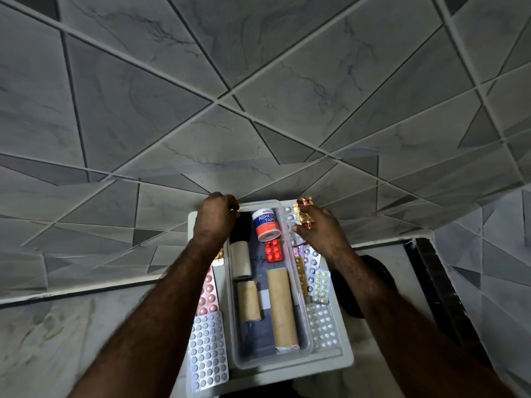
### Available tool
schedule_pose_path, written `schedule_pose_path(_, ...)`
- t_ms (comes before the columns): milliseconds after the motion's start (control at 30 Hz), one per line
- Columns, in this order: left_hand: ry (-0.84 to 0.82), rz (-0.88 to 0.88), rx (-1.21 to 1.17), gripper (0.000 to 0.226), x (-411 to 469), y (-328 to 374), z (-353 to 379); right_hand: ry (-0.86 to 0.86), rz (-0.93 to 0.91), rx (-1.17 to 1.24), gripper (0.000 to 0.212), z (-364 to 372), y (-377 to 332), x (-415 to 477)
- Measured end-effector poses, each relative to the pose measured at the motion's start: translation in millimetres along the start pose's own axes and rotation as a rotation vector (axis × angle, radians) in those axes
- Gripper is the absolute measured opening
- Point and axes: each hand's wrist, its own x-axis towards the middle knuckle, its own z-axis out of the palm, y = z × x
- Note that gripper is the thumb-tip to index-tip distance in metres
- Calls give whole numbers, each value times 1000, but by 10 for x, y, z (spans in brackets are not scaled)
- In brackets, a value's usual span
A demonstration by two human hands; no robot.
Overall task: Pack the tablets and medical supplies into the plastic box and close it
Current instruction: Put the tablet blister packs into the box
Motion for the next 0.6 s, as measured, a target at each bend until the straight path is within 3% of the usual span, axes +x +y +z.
schedule_pose_path(133, -15, 85, 198, 24, -42, -69, 53, -1, 29, -61, 43, 13, 91, -3)
schedule_pose_path(267, -17, 169, 364, 28, -104, -93, 90, -136, 67, -159, 35, 40, 148, -56)
schedule_pose_path(333, 58, 197, 168, 28, -146, -148, 99, -196, 61, -201, 37, 69, 179, -112)
schedule_pose_path(433, 213, 61, -277, 21, -260, -278, 52, -213, 42, -252, 41, 110, 241, -201)
schedule_pose_path(500, 253, -97, -344, 22, -363, -388, 2, -194, 47, -239, 41, 124, 279, -247)
schedule_pose_path(600, 157, -234, -326, 25, -540, -599, 31, -132, 99, -181, 32, 136, 300, -269)
